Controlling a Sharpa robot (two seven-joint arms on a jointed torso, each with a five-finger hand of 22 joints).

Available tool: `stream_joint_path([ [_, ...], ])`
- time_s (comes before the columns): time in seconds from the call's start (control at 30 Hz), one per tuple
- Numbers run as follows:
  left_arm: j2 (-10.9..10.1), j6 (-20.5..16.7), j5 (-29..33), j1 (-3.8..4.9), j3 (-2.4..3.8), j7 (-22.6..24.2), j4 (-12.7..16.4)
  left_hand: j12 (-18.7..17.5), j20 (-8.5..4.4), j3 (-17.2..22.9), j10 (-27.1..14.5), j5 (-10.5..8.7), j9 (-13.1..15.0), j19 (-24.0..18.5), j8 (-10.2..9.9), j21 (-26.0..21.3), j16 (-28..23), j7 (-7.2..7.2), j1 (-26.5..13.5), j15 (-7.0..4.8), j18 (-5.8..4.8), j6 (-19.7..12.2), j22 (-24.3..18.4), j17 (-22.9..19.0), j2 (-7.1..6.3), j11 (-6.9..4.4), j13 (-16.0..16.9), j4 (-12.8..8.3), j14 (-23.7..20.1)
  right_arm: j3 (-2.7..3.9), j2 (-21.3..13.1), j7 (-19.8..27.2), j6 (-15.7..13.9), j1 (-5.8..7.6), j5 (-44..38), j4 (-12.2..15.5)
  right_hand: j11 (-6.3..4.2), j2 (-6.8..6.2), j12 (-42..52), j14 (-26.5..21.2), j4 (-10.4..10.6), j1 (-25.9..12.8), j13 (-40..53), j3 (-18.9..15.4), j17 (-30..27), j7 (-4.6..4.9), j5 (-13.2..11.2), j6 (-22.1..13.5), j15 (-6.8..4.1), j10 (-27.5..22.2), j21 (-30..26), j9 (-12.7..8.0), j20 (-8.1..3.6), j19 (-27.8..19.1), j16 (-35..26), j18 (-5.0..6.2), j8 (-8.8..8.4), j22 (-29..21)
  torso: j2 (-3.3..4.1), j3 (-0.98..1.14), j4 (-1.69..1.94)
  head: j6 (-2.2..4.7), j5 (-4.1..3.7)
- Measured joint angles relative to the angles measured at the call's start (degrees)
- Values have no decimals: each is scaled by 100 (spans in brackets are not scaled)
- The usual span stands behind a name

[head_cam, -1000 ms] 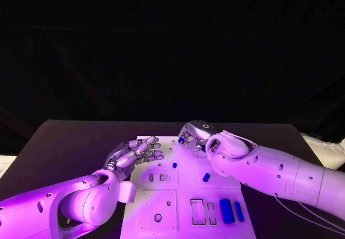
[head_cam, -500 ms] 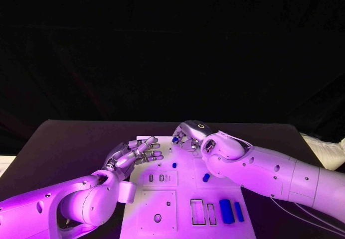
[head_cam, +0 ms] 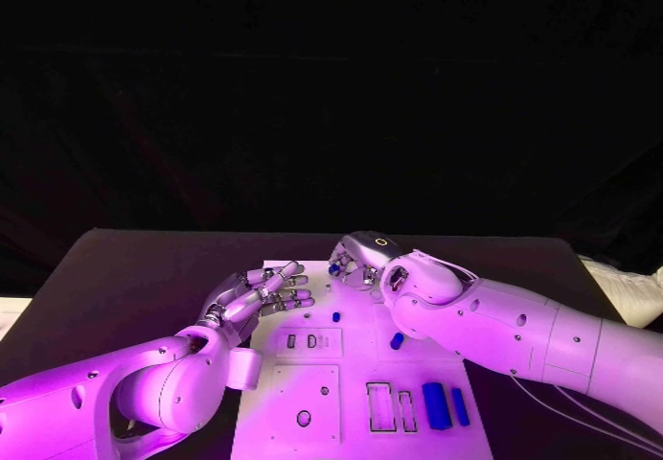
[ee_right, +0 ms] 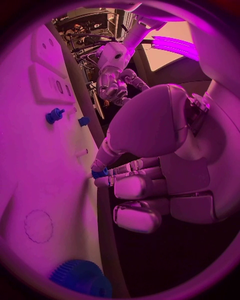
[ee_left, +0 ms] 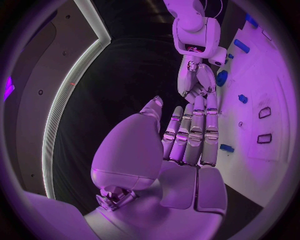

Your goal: Assemble the parts on the task board

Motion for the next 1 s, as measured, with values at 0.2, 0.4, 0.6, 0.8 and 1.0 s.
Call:
stream_joint_path([
  [0.2,-2,2,0,1,0,-5,3,0,0,0,0,0,0,0,0,0,0,0,0,0,0,0,0,0,0,0,0,0,0,-2,40,-21,66,-2,-8,-64,0,-15,0,0,0,-15,-1,0,15,0,0,-1,0,0,0,0,0,0,23,0,-7,5,2,1,0,0,8],
  [0.4,-4,4,1,3,0,-12,4,0,0,0,0,0,0,0,0,0,0,0,0,0,0,0,-6,-1,0,0,0,0,0,-2,79,-50,106,-2,-21,-109,21,-38,1,0,26,-38,6,-7,0,3,-1,-4,0,-24,23,0,0,0,22,1,-28,14,4,1,-3,4,13],
  [0.6,-5,8,1,5,0,-19,5,0,0,0,0,0,0,0,0,0,0,0,0,0,0,0,-5,-1,0,0,0,0,0,-11,89,-91,143,-10,-29,-153,242,-385,1,-112,194,-296,-40,-228,-652,246,59,-764,203,-909,-257,-127,192,-446,-343,1,-104,-588,4,1,-3,-1,10],
  [0.8,-6,17,1,5,0,-27,5,0,0,0,0,0,0,0,0,0,0,0,0,0,0,0,-5,1,0,0,0,0,0,-9,-57,-101,135,-11,-14,0,346,-448,39,-181,233,-287,-34,-615,-1059,304,178,-1107,271,-1332,-488,-145,276,-688,-578,1,-104,-1009,3,0,-3,2,10],
  [1.0,-17,41,1,6,0,-37,9,-25,0,-16,0,0,0,0,-24,0,0,0,0,0,0,0,-5,4,0,0,0,-16,0,116,-681,-105,120,-19,219,604,299,-356,219,-179,266,-196,12,-715,-979,306,380,-871,267,-1068,-485,-93,278,-690,-535,2,-33,-947,-1,2,-10,25,3],
])
